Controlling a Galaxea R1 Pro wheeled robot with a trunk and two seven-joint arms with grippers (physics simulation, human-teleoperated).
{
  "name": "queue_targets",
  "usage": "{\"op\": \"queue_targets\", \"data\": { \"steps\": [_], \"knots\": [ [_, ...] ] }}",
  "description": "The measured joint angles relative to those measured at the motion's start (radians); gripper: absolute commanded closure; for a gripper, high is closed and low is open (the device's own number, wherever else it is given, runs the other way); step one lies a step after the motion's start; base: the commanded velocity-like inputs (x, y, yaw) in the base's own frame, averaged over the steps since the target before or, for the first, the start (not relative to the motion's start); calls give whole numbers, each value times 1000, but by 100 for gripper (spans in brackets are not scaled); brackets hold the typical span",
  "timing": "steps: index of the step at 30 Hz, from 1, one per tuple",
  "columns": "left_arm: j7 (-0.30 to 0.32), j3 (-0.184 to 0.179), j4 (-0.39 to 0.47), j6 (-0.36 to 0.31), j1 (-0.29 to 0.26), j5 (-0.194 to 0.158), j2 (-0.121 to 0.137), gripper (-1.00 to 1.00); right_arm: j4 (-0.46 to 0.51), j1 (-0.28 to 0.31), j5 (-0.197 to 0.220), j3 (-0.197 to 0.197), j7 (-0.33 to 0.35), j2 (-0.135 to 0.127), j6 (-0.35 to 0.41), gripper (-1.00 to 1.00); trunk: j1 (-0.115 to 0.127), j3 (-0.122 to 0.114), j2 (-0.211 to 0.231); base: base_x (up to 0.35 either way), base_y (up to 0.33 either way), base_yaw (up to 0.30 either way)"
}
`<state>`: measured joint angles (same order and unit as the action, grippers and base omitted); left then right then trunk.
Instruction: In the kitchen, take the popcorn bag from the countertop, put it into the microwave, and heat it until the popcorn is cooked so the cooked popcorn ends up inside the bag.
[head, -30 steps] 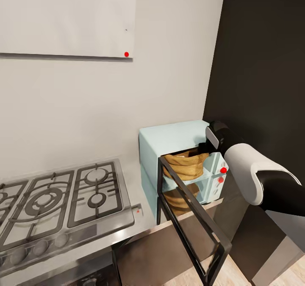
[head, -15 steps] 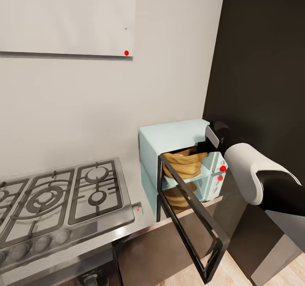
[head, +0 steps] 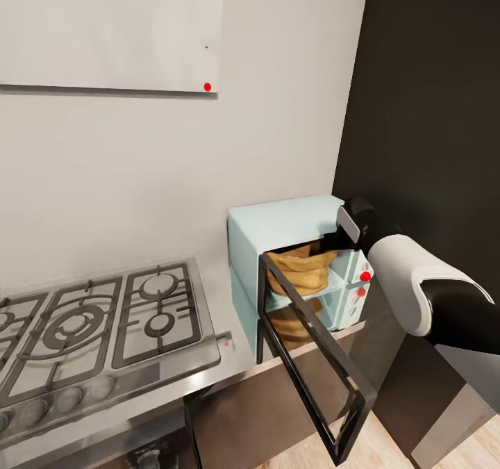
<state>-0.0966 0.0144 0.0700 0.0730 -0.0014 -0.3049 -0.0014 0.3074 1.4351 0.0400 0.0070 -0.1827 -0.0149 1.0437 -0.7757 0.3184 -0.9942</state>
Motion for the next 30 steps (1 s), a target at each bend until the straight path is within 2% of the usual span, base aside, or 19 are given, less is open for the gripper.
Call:
{"op": "queue_targets", "data": {
  "steps": [8,19,22,23,26,30],
  "knots": [
    [0,0,-1,0,0,0,0,-100,1,0,-7,1,2,-8,0,-100,0,0,0,-23,0,0],
    [1,0,-2,1,0,1,-1,-100,32,0,6,-4,8,2,0,-100,-1,0,0,-321,0,0],
    [0,-1,-2,0,0,1,-1,-100,149,0,7,-5,45,4,0,-100,-1,0,0,-344,0,0],
    [0,-1,-2,1,0,1,-1,-100,224,0,8,-5,88,4,0,-100,-1,0,0,-345,0,0],
    [1,-1,-2,0,0,2,-1,-100,332,0,7,-5,134,2,0,-100,-1,0,0,-345,0,0],
    [1,-1,-2,1,0,1,-1,-100,376,0,8,-4,142,-1,0,-100,-1,0,0,-343,0,0]
  ]
}}
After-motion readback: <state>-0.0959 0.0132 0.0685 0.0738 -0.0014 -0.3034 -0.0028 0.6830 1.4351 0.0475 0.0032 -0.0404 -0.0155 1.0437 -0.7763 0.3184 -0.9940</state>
